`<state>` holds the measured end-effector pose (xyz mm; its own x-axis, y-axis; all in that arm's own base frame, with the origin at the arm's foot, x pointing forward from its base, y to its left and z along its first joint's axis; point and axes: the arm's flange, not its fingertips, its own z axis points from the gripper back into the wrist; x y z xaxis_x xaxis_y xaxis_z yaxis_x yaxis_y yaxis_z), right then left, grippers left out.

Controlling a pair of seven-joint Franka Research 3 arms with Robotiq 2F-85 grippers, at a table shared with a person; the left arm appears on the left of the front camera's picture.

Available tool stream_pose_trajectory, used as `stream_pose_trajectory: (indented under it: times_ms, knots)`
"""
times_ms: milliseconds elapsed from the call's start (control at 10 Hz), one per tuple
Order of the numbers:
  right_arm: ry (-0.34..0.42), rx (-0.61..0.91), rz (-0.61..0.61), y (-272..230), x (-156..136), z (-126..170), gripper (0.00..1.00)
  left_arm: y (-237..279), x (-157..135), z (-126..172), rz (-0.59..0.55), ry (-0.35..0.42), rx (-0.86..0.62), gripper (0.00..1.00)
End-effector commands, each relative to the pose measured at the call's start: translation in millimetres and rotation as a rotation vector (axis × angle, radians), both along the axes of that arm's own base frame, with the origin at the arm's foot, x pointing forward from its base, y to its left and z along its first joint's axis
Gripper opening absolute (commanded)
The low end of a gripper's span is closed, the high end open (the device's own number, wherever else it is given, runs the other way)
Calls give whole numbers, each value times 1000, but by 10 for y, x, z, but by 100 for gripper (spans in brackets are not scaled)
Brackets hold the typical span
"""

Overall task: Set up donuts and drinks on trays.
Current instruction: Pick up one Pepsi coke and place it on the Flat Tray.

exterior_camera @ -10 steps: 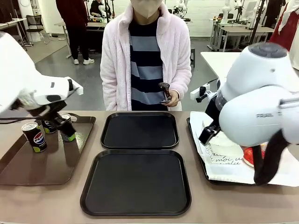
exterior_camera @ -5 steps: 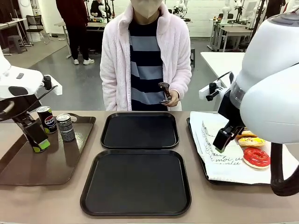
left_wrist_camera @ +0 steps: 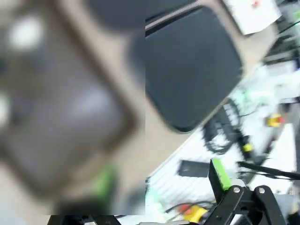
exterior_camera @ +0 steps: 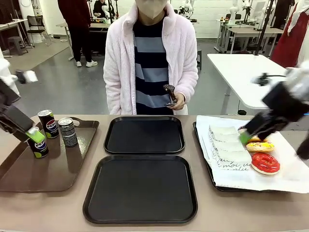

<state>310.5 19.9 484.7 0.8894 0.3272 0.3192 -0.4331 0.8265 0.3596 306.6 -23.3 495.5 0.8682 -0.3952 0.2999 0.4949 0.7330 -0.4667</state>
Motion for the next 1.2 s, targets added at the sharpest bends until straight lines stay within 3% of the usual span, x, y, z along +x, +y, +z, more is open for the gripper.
stream_pose_trajectory:
  times_ms: [0,300,500,800,1100]
  knots:
    - [99,559,-285,-849,-114,21,100,525,95,16,97,166,-397,100]
    - [133,766,-423,-1907,-246,-54,100,1317,90,-116,192,229,-607,100]
    - [103,823,-497,-2362,-332,-33,100,1695,113,-273,274,256,-667,100]
    - [193,792,-541,-2719,-357,-177,100,2090,99,-475,378,276,-699,100]
    - [225,782,-472,-2861,-464,-334,100,2336,65,-533,478,285,-666,100]
